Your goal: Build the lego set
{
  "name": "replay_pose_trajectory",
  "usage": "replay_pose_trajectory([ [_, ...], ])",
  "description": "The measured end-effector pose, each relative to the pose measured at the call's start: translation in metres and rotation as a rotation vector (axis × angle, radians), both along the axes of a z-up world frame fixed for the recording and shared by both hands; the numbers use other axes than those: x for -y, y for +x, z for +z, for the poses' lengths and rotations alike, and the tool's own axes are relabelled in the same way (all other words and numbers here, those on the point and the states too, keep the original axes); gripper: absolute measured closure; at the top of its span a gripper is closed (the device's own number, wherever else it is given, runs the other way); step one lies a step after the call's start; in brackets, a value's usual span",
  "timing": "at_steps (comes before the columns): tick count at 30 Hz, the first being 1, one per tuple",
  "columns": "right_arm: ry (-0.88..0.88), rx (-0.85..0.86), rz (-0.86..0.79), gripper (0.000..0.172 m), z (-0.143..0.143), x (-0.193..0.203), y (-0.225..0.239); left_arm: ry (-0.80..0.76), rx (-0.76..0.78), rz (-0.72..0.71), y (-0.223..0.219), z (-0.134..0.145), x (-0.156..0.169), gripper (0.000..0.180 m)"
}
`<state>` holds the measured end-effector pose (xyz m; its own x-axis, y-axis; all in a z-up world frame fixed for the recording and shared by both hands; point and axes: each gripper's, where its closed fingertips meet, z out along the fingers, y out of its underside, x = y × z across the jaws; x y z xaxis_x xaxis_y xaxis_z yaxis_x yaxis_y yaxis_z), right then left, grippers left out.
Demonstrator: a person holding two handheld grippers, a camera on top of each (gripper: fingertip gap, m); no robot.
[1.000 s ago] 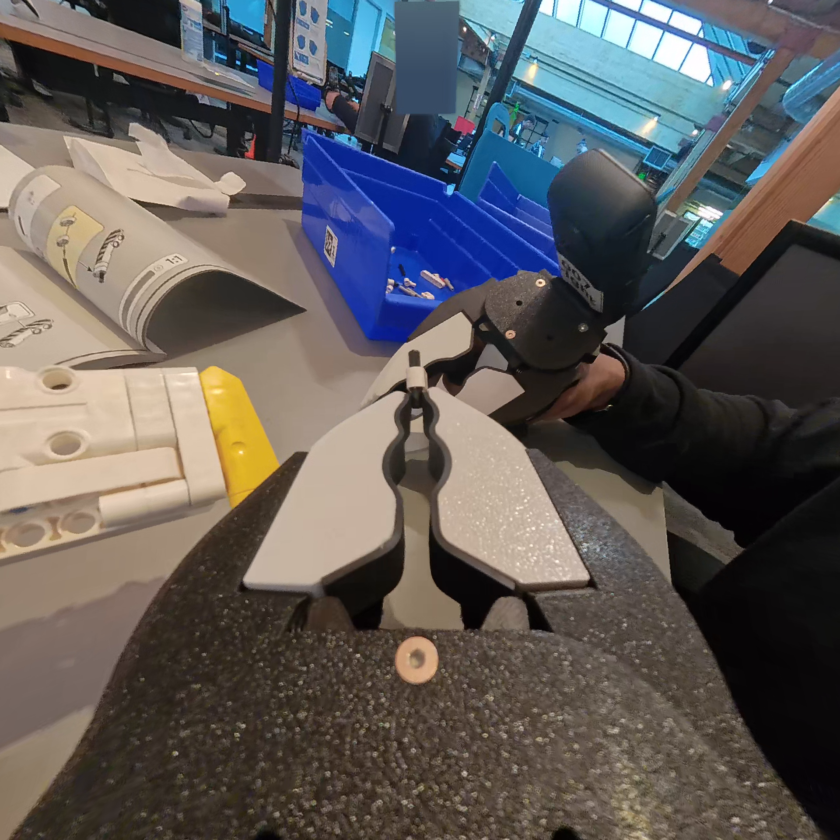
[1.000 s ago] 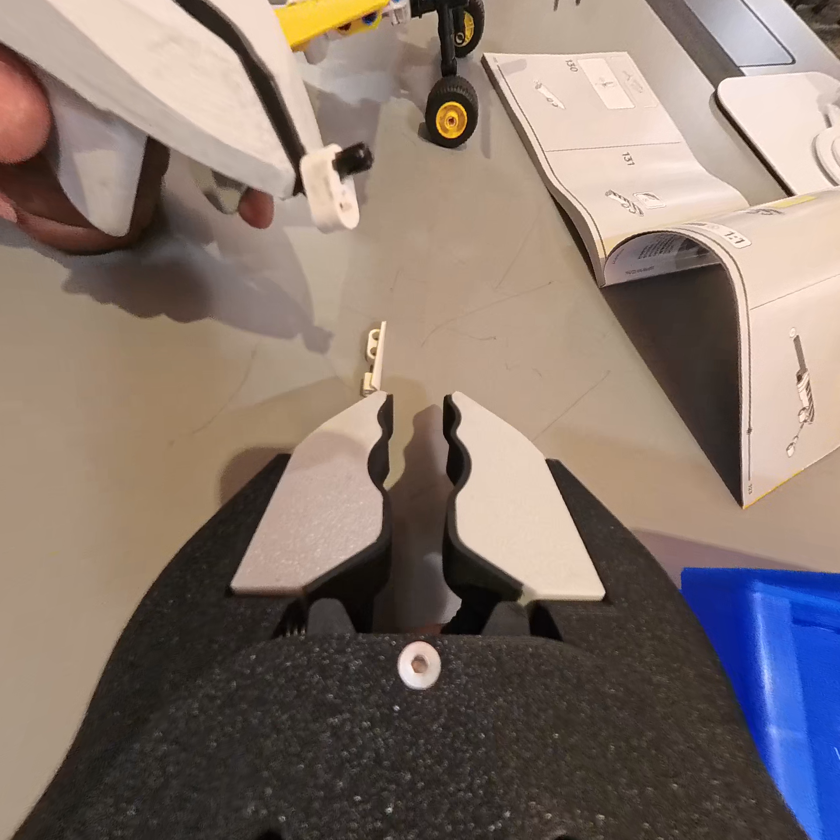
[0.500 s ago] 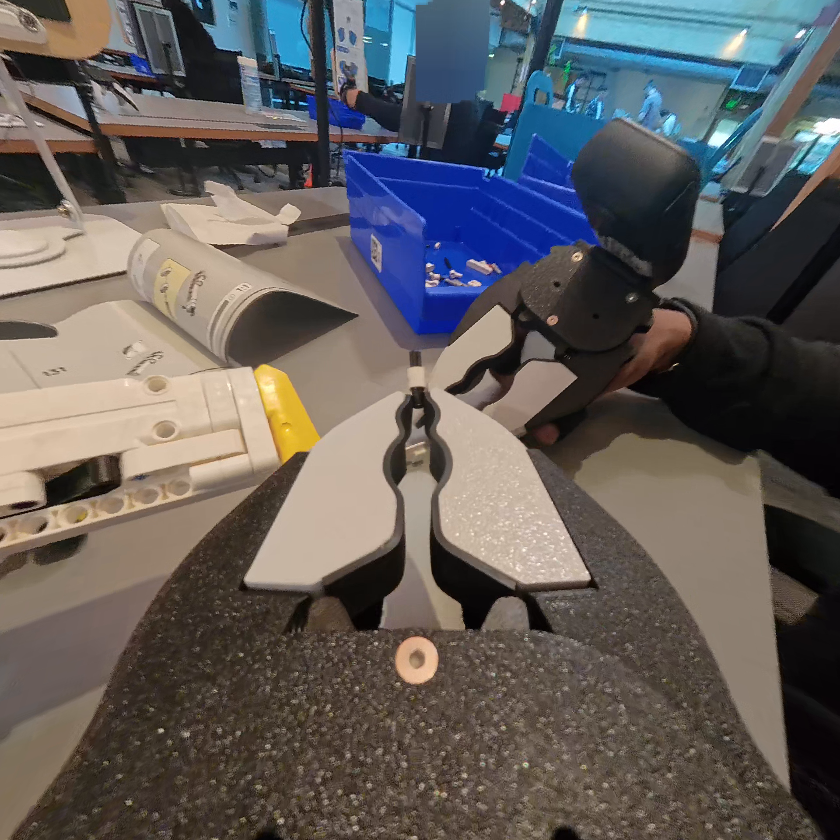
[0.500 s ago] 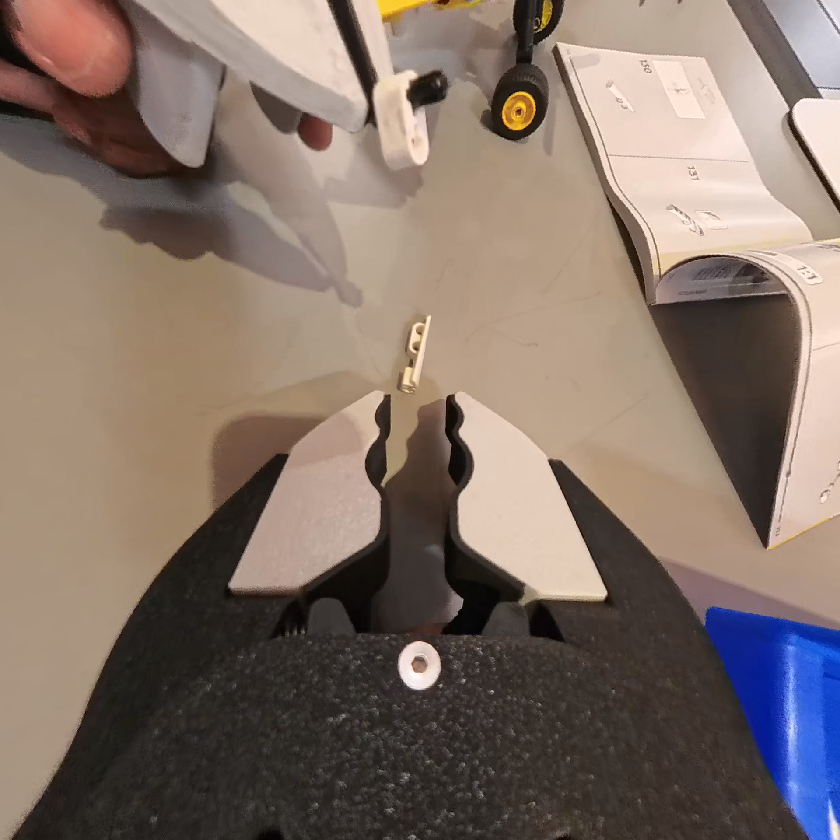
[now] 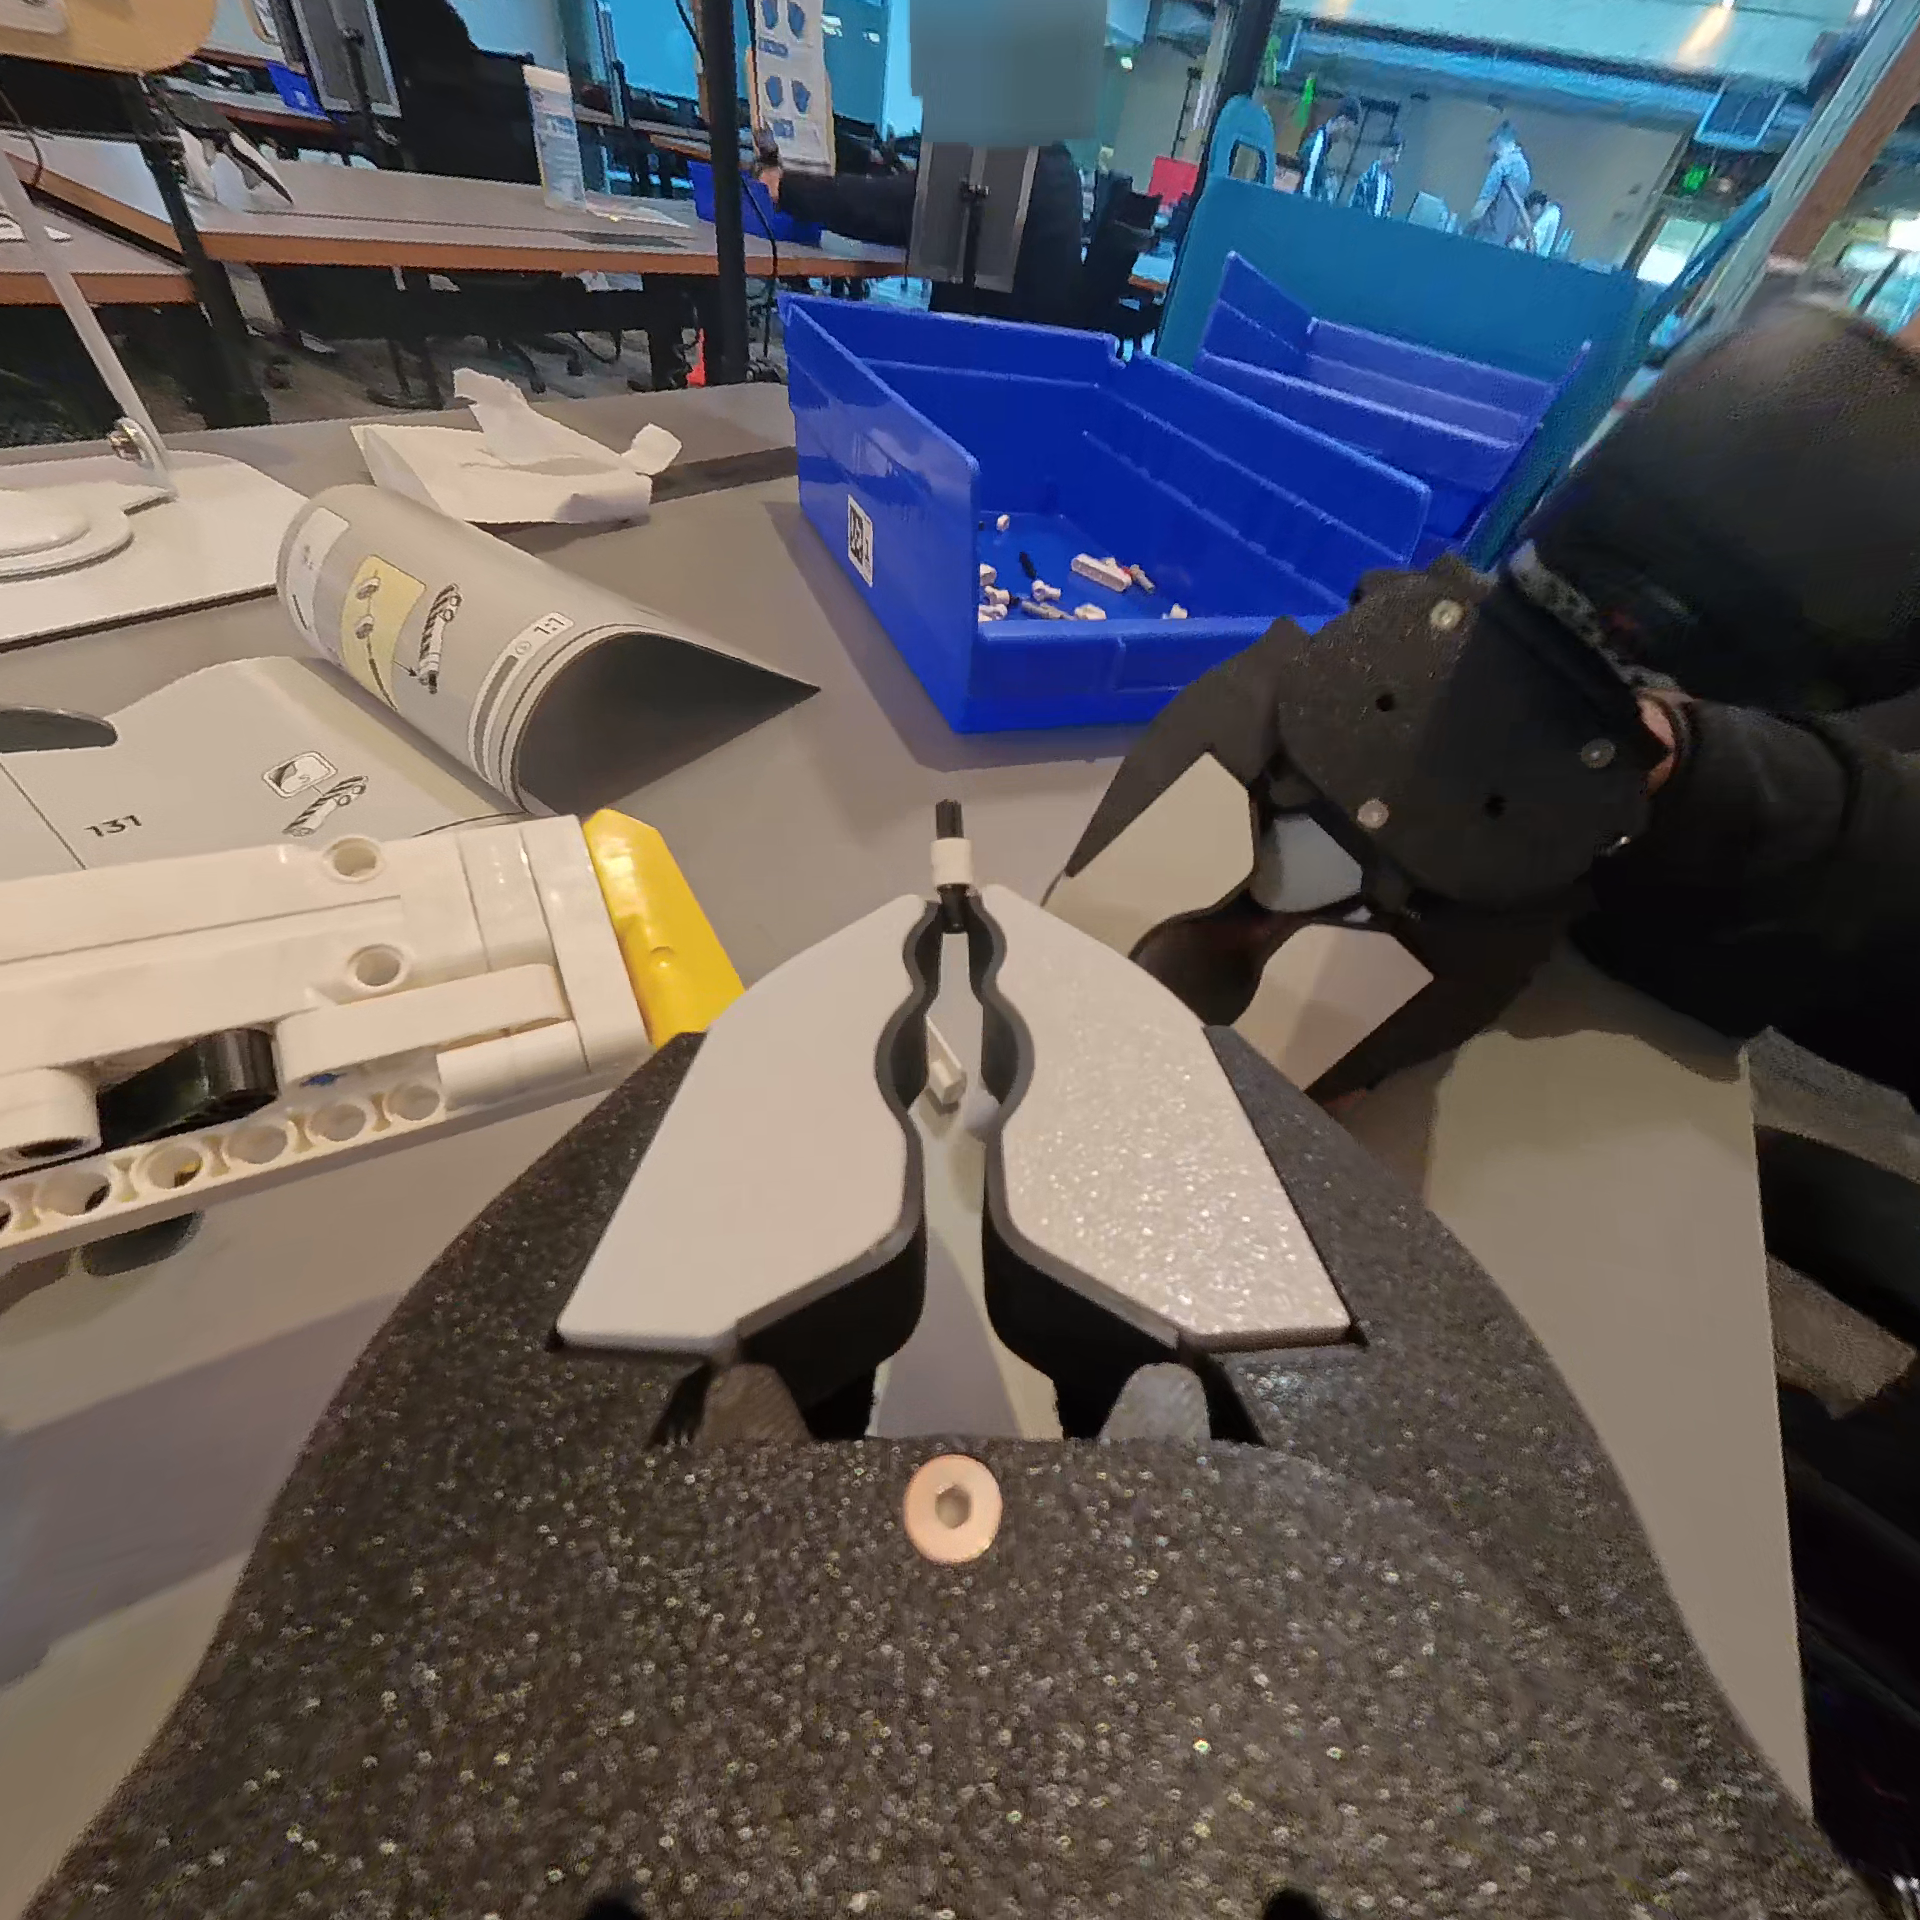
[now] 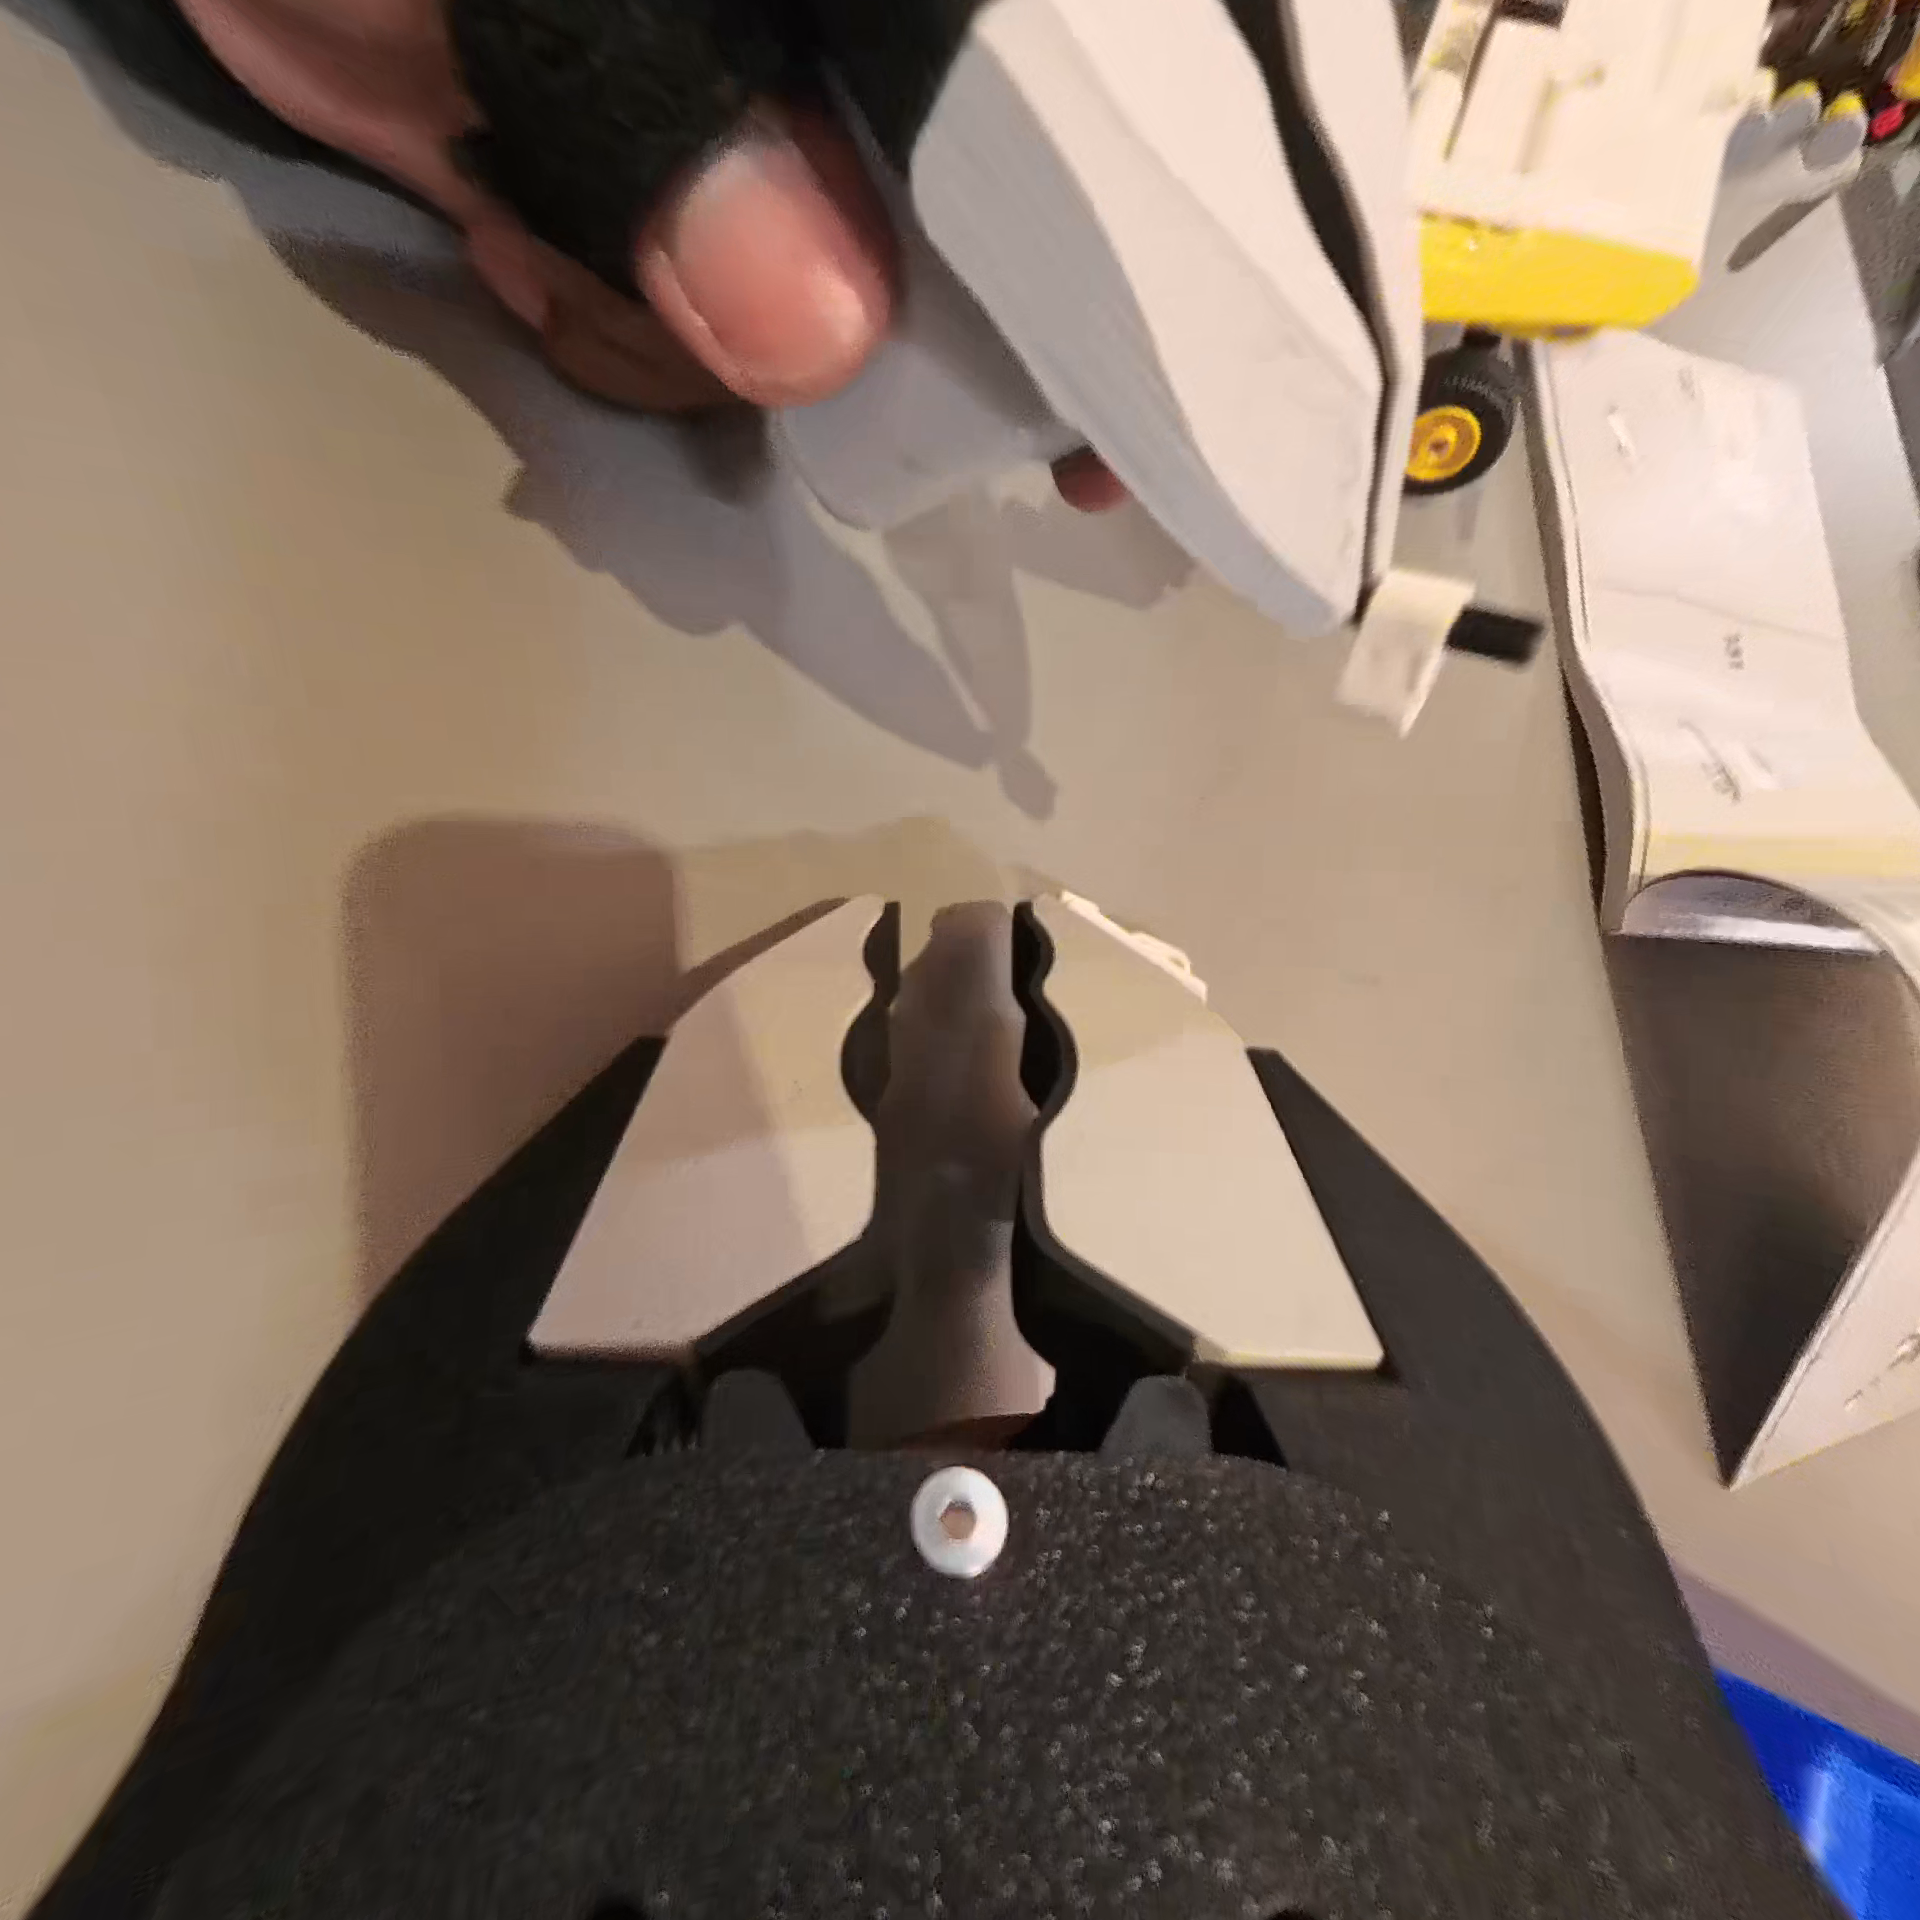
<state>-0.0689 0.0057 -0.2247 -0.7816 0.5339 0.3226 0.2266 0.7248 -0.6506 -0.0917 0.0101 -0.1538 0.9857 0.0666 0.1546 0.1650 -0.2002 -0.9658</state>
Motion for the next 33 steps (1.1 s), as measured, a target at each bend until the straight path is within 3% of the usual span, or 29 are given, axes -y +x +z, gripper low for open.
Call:
replay_pose_trajectory([
  [5,0.093,-0.107,0.012,0.151,0.006,-0.015,-0.008,-0.065,-0.133,-0.032,0.001,-0.007,0.004,0.176],
  [11,0.123,-0.19,0.129,0.152,0.011,-0.023,-0.008,-0.169,-0.461,-0.052,-0.005,-0.022,0.01,0.176],
  [16,0.161,-0.139,0.197,0.152,0.009,-0.024,-0.007,-0.268,-0.763,-0.051,-0.011,-0.035,0.012,0.176],
  [23,0.233,-0.026,0.277,0.155,-0.001,-0.022,-0.01,-0.36,-1.072,-0.062,-0.022,-0.038,0.013,0.176],
  [33,0.207,0.067,0.342,0.158,-0.004,-0.011,-0.025,-0.406,-1.19,-0.084,-0.028,-0.043,0.019,0.176],
])
